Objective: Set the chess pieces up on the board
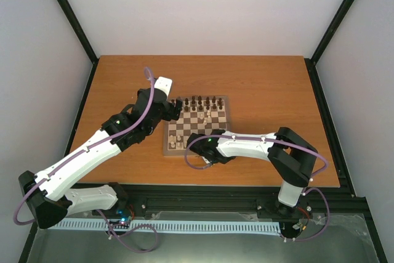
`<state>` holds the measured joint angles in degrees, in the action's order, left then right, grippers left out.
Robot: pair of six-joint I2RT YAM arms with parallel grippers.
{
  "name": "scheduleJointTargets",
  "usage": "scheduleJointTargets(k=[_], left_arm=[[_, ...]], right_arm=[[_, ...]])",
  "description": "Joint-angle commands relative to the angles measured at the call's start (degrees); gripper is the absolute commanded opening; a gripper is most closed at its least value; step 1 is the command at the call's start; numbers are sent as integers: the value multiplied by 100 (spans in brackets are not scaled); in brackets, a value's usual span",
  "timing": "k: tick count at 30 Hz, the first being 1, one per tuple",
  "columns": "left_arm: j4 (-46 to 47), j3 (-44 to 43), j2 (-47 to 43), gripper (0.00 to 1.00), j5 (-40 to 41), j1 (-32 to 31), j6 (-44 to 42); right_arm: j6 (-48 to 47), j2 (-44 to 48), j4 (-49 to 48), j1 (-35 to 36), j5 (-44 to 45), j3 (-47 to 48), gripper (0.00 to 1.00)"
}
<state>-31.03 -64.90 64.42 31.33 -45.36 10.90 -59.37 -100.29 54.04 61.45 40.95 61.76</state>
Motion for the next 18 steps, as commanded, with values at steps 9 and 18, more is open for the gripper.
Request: scheduleJointTargets(k=[9,18], left_arm=[[15,-162,-53,100,11,36,-97],[14,-154,-53,100,-9,36,-97]], right_arm=[[-95,10,-167,60,-63,66,31],[201,530,314,-99,-864,379,38]])
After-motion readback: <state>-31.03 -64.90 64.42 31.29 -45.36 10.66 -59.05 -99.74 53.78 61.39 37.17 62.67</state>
